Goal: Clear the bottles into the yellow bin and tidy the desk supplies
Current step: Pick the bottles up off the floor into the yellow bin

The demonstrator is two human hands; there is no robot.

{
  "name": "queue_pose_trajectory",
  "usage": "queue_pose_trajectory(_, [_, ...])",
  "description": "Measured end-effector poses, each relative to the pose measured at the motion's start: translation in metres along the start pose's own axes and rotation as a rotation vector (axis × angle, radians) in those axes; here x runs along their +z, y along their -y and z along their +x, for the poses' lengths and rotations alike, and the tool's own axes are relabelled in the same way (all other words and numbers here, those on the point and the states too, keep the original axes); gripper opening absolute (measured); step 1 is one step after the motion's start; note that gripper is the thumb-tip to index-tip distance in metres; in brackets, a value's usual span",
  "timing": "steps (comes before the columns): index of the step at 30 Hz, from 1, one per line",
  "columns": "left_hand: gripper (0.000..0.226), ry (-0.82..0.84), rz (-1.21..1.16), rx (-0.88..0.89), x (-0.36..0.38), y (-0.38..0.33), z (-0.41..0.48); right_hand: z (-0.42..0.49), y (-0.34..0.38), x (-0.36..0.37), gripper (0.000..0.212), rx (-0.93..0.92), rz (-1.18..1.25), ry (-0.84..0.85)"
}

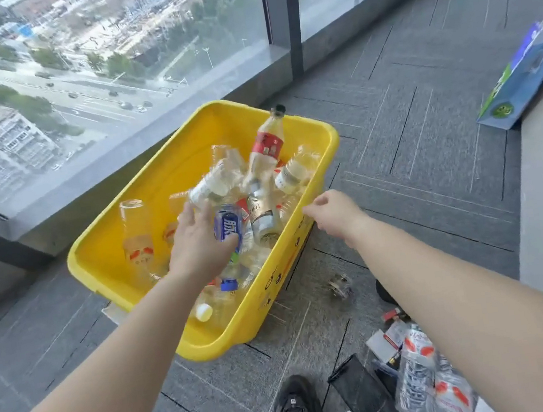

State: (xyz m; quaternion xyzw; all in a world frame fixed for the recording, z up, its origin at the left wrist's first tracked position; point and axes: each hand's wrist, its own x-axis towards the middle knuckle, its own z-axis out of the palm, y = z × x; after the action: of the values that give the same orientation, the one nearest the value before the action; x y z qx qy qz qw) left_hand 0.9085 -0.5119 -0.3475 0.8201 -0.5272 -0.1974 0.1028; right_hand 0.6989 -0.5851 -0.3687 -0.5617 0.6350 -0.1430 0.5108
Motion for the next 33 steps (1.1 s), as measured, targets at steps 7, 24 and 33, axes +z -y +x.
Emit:
queue_pose_trajectory(7, [0.046,-0.039,-0.14,0.31,0.075,-0.01,-0.052,-0.033,-0.144,-0.01,0.047,0.232,-0.192,-0.056])
queue_pose_trajectory(24, [0.07,0.716,0.014,0.159,0.299,-0.078,-0.11,-0.095,-0.315,-0.036,0.055,0.443,-0.353,-0.239])
queue_pose_trajectory(33, [0.099,0.911,0.02,0.059,0.366,-0.087,-0.12,-0.075,-0.34,-0.017,0.068,0.458,-0.299,-0.272])
